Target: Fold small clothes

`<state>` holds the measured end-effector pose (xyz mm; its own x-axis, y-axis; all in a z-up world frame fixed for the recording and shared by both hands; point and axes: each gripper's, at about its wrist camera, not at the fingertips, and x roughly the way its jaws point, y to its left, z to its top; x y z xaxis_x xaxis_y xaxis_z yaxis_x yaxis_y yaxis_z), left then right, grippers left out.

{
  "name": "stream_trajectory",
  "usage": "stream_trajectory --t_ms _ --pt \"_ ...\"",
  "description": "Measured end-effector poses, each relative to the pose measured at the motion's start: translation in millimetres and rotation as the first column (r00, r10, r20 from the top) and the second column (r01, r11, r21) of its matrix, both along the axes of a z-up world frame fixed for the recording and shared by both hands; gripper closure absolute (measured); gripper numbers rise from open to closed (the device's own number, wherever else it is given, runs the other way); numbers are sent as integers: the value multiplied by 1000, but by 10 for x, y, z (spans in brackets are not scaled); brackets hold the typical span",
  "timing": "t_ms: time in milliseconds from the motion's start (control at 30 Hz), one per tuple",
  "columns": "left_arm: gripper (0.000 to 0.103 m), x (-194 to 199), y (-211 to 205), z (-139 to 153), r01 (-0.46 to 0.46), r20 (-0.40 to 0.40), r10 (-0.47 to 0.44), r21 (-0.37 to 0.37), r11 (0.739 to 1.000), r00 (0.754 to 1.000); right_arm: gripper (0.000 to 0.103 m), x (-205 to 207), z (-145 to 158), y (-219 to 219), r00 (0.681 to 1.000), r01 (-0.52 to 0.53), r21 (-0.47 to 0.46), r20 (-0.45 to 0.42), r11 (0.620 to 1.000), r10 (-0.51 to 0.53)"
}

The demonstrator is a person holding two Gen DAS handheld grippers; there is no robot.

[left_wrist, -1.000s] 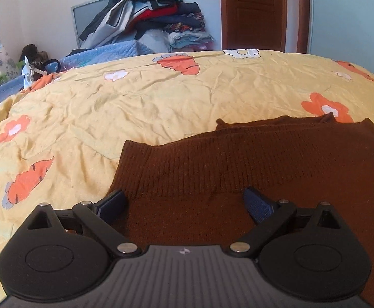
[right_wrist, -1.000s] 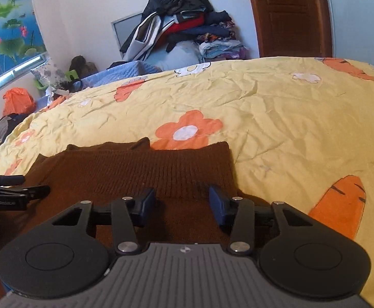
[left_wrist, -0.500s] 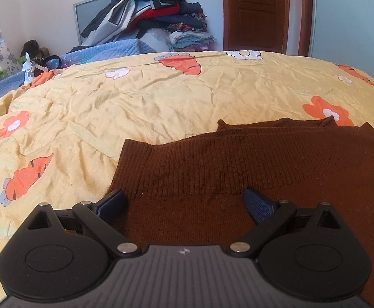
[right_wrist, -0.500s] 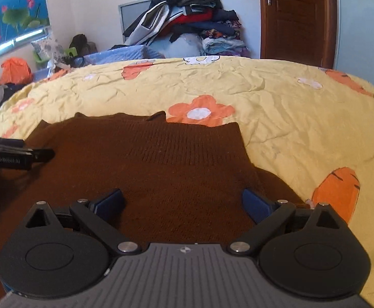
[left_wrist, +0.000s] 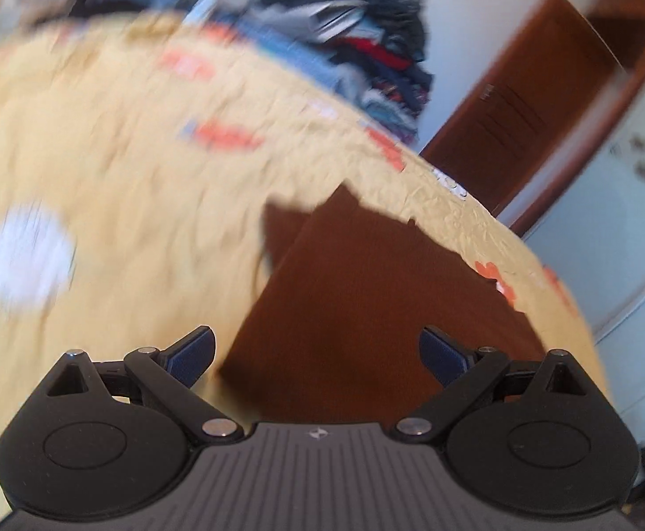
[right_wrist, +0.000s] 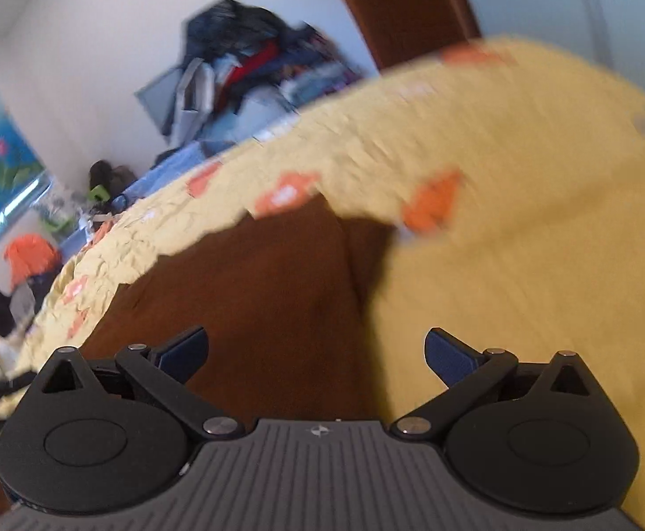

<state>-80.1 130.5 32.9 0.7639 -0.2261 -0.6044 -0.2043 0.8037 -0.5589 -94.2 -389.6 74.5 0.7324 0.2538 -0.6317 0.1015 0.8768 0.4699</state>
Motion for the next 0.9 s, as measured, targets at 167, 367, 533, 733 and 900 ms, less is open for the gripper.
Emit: stream_trajectory --t_ms 167,367,533,733,900 --pt "3 11 -58 -219 8 -18 -12 -206 978 1000 0 -40 -197 -70 995 55 210 -96 976 -35" --pt "14 338 -188 -283 -24 -29 17 -261 965 999 7 485 -401 355 997 -24 338 -63 941 48" --pt "88 424 -101 -346 -58 -130 29 -227 972 991 81 780 -521 465 990 -24 352 -124 936 72" --pt "96 63 0 -182 27 -99 -38 -115 993 994 83 493 -242 601 981 -154 304 -65 940 182" --pt "82 -150 7 -114 89 -79 -87 22 996 993 67 333 -403 555 979 -132 329 -106 935 176"
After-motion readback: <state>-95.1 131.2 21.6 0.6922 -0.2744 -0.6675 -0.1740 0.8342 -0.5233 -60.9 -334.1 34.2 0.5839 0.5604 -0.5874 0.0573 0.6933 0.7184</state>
